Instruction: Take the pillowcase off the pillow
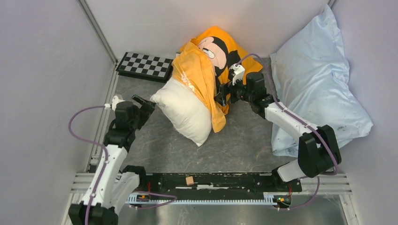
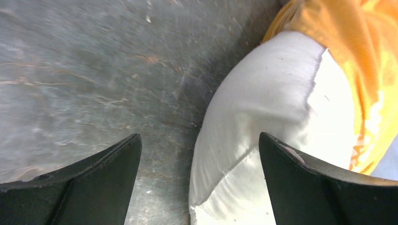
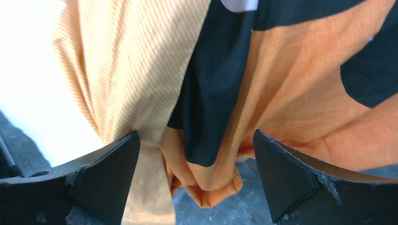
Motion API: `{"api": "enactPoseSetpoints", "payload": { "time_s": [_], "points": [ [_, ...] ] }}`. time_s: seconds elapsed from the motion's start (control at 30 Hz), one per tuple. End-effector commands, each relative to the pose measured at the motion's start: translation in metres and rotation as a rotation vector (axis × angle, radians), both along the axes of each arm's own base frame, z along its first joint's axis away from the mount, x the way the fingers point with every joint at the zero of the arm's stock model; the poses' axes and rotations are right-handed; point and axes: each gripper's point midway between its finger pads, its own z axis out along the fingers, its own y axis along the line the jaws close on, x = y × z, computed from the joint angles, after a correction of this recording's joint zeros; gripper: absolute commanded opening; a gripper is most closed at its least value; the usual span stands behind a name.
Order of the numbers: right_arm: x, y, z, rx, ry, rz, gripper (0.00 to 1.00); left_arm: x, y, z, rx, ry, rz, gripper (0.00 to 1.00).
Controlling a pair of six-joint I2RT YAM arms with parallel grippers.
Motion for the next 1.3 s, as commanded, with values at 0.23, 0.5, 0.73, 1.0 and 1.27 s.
{"api": "enactPoseSetpoints", "payload": {
  "time_s": [0.23,0.5,0.73,1.0,1.27],
  "points": [
    [0.022,0.018,0.034,0.076,-0.088,0.024,0.98,-0.037,-0.063,0.061,-0.180,-0.320,-0.367,1.00],
    [0.049,0.026,-0.004,-0.018,-0.023,-0.047,0.71,0.000,-0.088,0.046,-0.228,-0.209,-0.467,1.00],
    [-0.008,0.039,-0.001,0.063,-0.050,-0.070,0.00,0.039,-0.084,0.021,-0.178,-0.083,-0.443,1.00],
    [-0.111,0.042,0.025,0.139,-0.110,-0.050,0.00,0.042,-0.082,0.012,-0.160,-0.065,-0.438,1.00],
    [-0.139,0.033,0.007,0.021,-0.075,-0.102,0.00,0.035,-0.079,0.019,-0.127,-0.068,-0.440,1.00]
  ]
}}
